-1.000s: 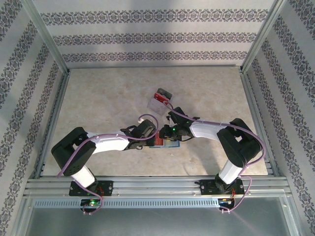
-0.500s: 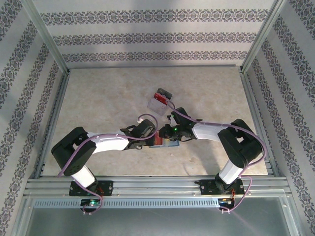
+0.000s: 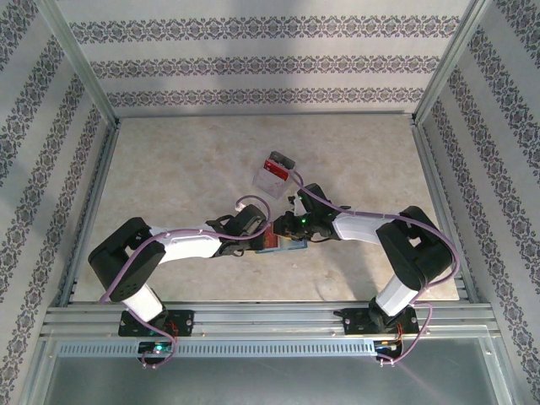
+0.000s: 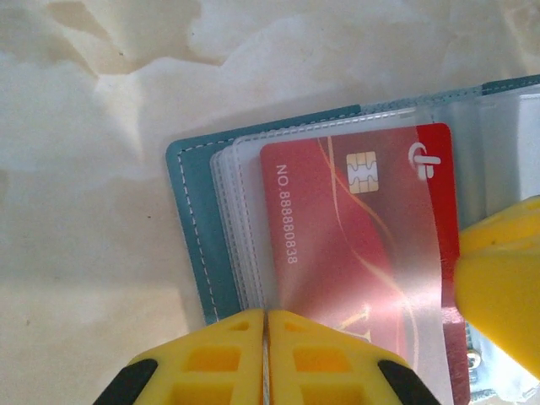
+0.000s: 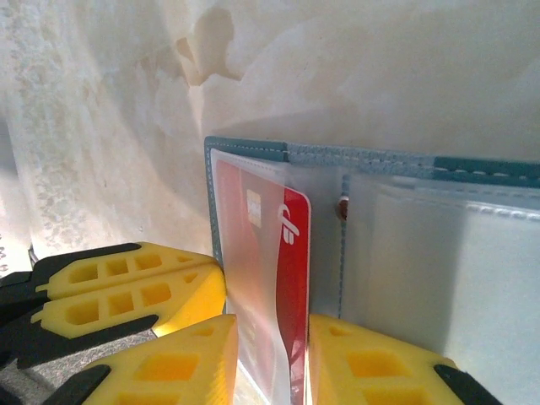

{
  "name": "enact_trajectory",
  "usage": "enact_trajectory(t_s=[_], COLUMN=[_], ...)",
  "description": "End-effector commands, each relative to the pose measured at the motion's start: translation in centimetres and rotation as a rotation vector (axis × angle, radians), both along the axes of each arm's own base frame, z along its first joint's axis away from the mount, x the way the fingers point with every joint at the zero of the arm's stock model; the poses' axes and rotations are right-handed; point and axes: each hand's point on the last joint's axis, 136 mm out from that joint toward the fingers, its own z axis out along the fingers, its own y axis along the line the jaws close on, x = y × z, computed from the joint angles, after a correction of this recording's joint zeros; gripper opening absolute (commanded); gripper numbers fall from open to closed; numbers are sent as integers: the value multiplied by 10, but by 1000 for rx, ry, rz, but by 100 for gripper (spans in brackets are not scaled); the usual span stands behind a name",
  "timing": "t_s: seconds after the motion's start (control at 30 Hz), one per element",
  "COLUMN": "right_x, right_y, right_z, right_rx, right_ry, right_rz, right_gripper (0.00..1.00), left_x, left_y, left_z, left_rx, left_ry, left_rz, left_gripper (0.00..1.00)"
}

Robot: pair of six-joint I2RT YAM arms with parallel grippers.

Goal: Take the credit cards out of the card holder

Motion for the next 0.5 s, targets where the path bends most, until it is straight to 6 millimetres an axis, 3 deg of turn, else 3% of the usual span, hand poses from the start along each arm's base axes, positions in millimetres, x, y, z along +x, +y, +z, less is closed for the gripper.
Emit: enact_trajectory(t_s=[0.0, 0.47], right_x=[0, -4], right_y=[10, 22], right_z=[22, 10], right_rx=[83, 84], right_ry=[-41, -14], right_rz=[40, 85], right_gripper=[28, 27], left_x=[-14, -13], left_y=[14, 8], left_z=[-24, -24], left_rx=[56, 38], left_ry=[90, 91], left_rz=[12, 1], left_gripper=[9, 9])
